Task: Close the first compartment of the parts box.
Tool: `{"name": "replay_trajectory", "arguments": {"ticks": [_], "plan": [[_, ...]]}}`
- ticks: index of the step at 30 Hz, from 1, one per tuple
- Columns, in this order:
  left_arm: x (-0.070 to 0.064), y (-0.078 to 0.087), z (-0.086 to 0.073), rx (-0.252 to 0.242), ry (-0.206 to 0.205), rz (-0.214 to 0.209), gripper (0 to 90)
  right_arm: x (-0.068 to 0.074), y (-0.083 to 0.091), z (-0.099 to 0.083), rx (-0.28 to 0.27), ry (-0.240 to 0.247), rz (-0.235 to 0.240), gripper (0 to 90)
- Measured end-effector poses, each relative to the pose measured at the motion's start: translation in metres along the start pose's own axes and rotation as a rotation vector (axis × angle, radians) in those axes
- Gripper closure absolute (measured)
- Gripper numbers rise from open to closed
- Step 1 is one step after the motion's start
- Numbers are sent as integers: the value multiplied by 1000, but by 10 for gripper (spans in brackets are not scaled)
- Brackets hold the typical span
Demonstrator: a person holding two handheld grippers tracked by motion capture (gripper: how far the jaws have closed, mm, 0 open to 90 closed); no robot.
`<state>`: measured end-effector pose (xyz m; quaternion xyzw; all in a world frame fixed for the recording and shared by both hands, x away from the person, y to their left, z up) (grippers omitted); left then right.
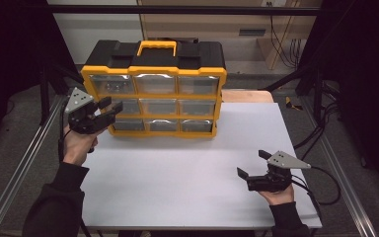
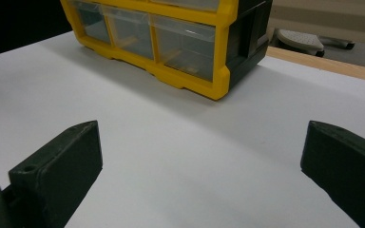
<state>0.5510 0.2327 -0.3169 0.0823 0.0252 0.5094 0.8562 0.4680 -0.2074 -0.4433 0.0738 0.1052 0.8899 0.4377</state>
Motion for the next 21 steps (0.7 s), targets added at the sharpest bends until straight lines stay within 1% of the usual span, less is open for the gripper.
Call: {"name": "replay_trajectory", "arguments": {"ticks": [2,3,6,8,10,11,14,17,18,19,21], "plan": [[-5,5,-5,3,-2,-15,404,0,0,0,-1,2,1,5],[-8,8,-9,5,0,-30,371,0,0,0,-1,1,2,5],[-15,16,-16,14,4,-49,257,0,0,0,0,3,0,5],[-20,21,-20,14,18,-65,209,-1,0,1,-5,9,-2,5],[-24,28,-24,17,12,-74,171,-1,1,1,-5,9,-2,5],[-27,31,-26,19,10,-81,158,0,1,1,-5,2,-1,5],[-34,38,-35,33,20,-105,115,0,1,1,-6,1,0,5],[-41,44,-45,36,23,-130,95,-1,2,1,-8,5,-3,5],[-42,46,-48,39,19,-139,91,0,2,2,-12,-7,-5,5],[-44,47,-51,33,21,-145,84,-1,2,2,-13,-4,-4,5],[-46,50,-58,39,19,-155,77,-1,3,3,-15,-9,-9,5]]}}
Point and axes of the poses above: each handheld gripper's, and its own axes: y roughly backward along the jaws, z roughly out of its top, x roughly to its left, the point moved 6 cm from there along -y, roughly forward along the jaws, and after that the axes turned 7 degrees about -x, right-handed, at the moved point
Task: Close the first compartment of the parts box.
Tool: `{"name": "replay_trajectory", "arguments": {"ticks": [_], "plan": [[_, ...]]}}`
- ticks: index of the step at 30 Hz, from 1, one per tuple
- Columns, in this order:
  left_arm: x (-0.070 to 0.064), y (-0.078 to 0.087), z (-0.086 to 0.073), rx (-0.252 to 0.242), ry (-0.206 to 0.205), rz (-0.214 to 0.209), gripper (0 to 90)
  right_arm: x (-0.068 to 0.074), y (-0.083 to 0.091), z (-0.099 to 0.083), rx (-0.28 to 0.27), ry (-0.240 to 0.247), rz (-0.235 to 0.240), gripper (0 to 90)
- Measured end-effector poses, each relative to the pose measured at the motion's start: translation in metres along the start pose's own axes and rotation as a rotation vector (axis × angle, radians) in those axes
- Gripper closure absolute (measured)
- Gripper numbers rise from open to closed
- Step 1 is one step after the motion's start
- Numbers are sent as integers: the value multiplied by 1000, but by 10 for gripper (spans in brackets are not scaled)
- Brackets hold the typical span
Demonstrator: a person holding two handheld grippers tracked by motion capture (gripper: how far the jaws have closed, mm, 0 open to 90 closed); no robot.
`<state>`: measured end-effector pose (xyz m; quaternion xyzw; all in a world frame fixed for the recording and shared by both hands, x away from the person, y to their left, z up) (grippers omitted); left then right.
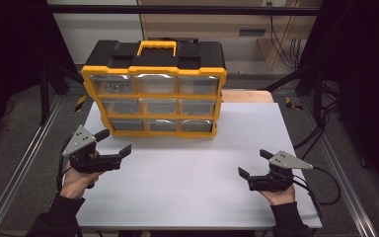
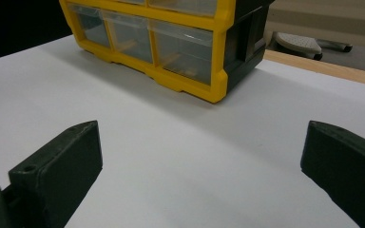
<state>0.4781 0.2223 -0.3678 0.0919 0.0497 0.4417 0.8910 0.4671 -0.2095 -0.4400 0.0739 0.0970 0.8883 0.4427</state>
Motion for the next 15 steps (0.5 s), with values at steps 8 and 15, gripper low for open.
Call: {"name": "replay_trajectory", "arguments": {"ticks": [8,15], "plan": [[-3,9,-31,-2,-1,10,58,-1,3,2,-10,0,0,5],[4,12,-47,2,47,40,49,-1,4,3,-12,-2,3,5]]}}
Point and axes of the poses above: each handheld gripper's, and its own axes: y roughly backward along the jaws, z roughly out of its top, x roughly to its left, the point moved 6 cm from there along -y, roughly forward along the jaws, and after that the axes turned 7 degrees about -x, right-handed, at the moved point
